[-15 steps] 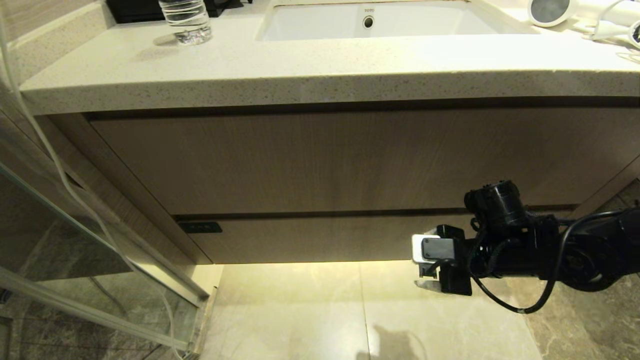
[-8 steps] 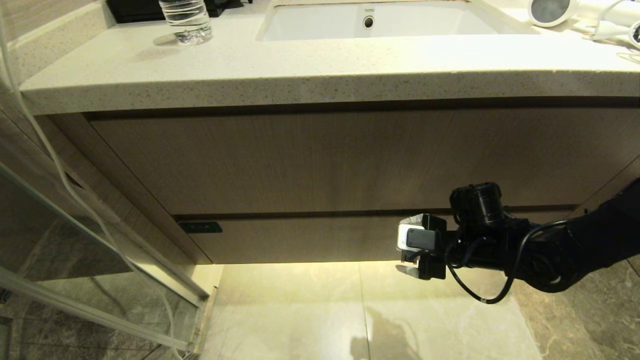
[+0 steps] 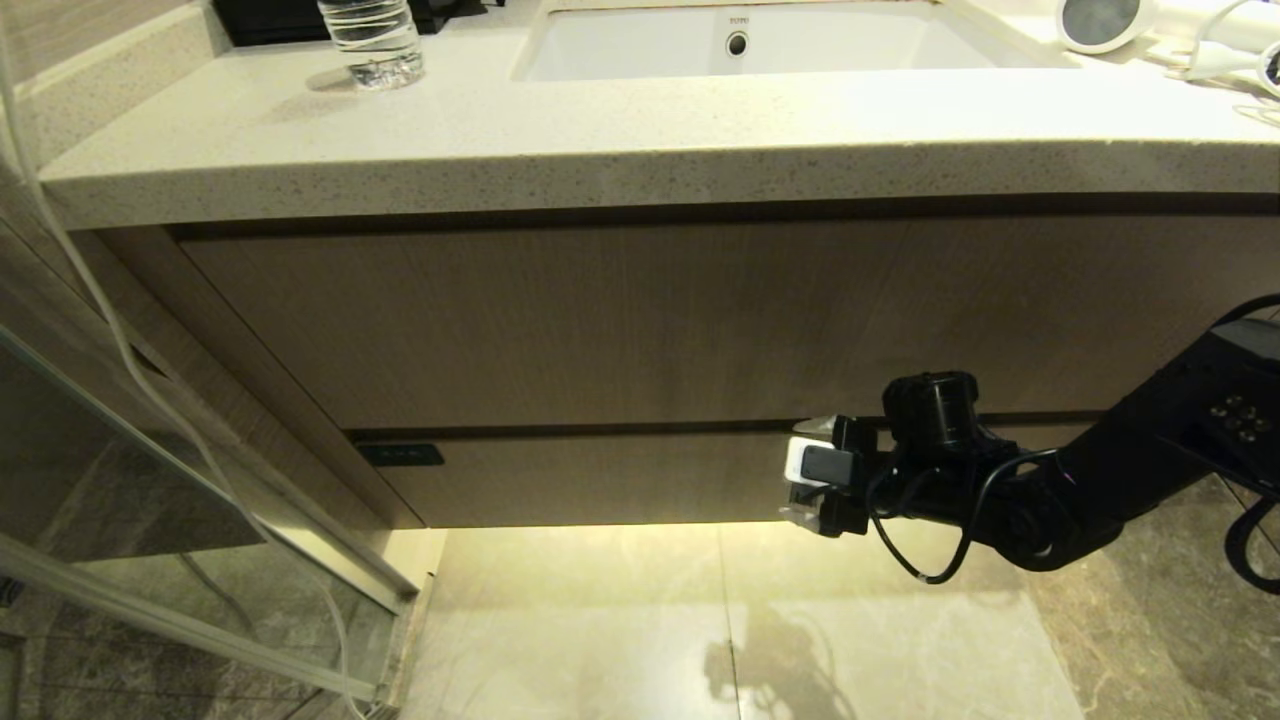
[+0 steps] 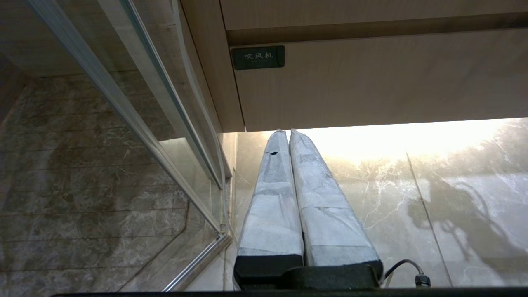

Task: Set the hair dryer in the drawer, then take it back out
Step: Pull open the drawer

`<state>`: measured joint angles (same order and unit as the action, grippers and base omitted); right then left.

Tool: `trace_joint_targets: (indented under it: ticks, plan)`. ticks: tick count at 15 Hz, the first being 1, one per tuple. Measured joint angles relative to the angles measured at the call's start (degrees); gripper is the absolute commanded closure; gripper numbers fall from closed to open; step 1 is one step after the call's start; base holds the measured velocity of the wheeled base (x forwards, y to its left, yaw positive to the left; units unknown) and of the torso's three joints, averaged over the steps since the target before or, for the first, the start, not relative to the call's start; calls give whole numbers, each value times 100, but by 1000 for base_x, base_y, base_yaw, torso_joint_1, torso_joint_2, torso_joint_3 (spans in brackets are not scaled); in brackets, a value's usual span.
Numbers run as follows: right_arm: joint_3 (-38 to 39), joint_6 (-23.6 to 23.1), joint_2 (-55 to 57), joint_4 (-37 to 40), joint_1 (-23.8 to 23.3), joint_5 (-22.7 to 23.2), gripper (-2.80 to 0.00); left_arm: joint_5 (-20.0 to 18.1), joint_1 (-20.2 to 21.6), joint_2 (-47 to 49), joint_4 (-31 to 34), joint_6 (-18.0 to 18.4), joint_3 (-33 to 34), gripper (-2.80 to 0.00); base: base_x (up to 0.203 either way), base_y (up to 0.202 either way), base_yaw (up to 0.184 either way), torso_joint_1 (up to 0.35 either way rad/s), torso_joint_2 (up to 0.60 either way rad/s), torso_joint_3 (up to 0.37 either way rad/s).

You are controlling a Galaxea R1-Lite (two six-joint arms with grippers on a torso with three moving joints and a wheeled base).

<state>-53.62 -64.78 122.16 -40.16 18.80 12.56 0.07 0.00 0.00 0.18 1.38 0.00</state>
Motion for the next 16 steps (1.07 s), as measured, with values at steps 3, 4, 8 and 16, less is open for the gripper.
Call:
trace_joint_targets:
  ticks: [3, 4, 8, 16]
  plan:
    - [-34, -23, 149, -8, -45, -7, -280, 0, 0, 0, 0, 2, 0, 0, 0, 0, 0, 0, 0, 0]
    - [-71, -21, 187, -57, -48, -7, -280, 0, 0, 0, 0, 3, 0, 0, 0, 0, 0, 0, 0, 0]
    - [-213, -1, 300, -231, -65, -10, -280, 0, 0, 0, 0, 3, 0, 0, 0, 0, 0, 0, 0, 0]
    - [-340, -1, 530, -509, -96, 0, -280, 0, 0, 0, 0, 5, 0, 0, 0, 0, 0, 0, 0, 0]
